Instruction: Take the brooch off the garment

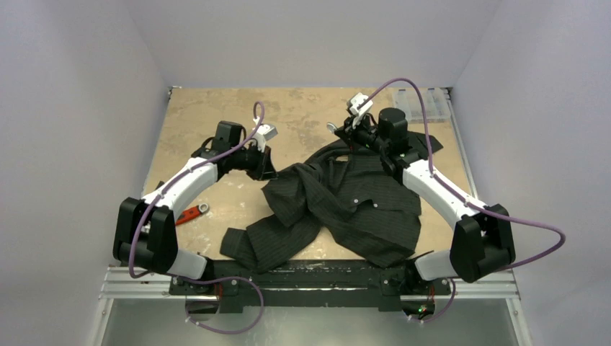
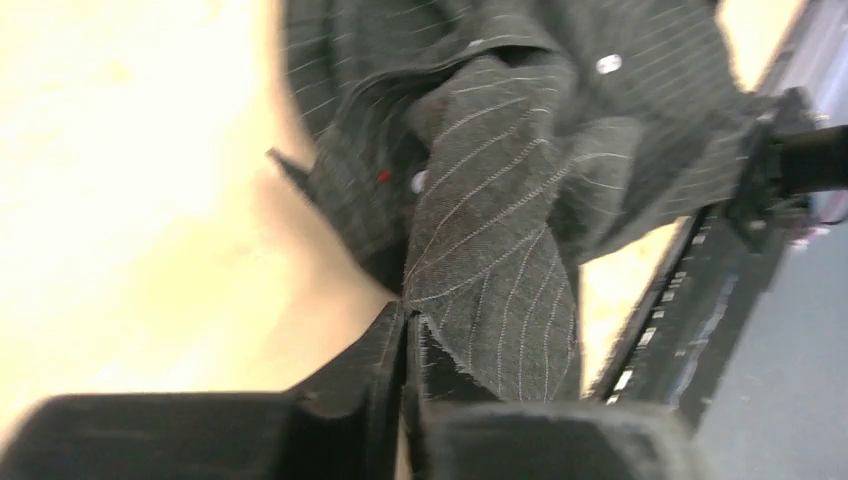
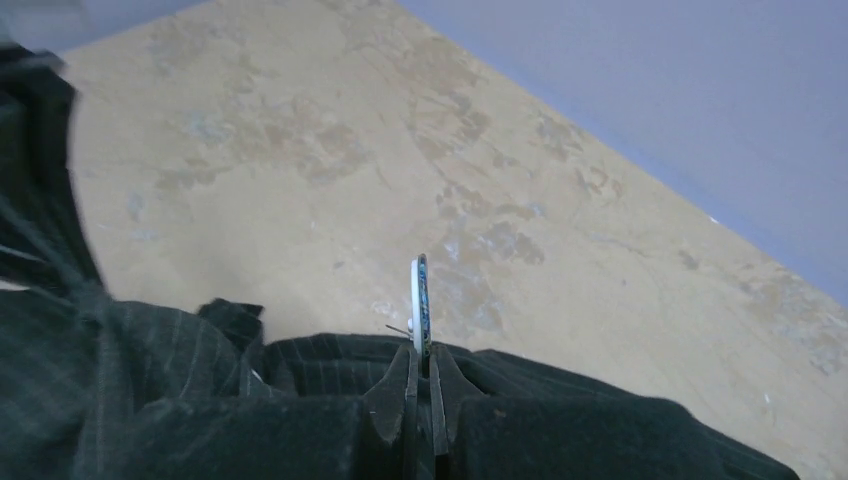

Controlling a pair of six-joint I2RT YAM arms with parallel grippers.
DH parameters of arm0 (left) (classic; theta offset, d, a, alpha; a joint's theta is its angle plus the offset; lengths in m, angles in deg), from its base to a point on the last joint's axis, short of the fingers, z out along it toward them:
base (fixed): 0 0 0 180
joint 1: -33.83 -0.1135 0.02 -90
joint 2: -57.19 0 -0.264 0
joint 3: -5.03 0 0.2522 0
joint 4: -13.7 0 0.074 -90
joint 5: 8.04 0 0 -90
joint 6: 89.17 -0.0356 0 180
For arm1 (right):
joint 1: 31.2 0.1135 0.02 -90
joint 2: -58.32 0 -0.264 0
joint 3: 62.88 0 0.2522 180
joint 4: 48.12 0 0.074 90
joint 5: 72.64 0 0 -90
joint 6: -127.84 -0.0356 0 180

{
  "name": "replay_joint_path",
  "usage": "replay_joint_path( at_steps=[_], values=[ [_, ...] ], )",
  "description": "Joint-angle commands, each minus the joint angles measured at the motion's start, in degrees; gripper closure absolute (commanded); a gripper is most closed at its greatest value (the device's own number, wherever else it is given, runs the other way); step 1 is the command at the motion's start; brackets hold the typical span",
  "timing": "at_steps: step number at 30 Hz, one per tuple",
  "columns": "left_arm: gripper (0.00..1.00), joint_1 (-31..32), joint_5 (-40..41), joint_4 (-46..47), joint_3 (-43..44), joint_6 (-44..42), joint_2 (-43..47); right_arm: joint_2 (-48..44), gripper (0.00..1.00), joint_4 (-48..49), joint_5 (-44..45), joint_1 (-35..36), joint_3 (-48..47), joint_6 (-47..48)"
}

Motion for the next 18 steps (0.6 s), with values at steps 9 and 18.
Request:
replay_joint_path(
  at_steps=[9, 18],
  values=[
    [0.46, -6.10, -2.70, -5.42, 10.25, -16.13, 11.12, -1.52, 1.00, -15.68, -33.70, -1.55, -15.65, -10.16],
    [0.02, -6.07, -14.40, -5.66, 14.41, -9.43, 20.34, -2.87, 1.00, -26.20, -46.51, -1.49, -22.32, -10.95]
  ],
)
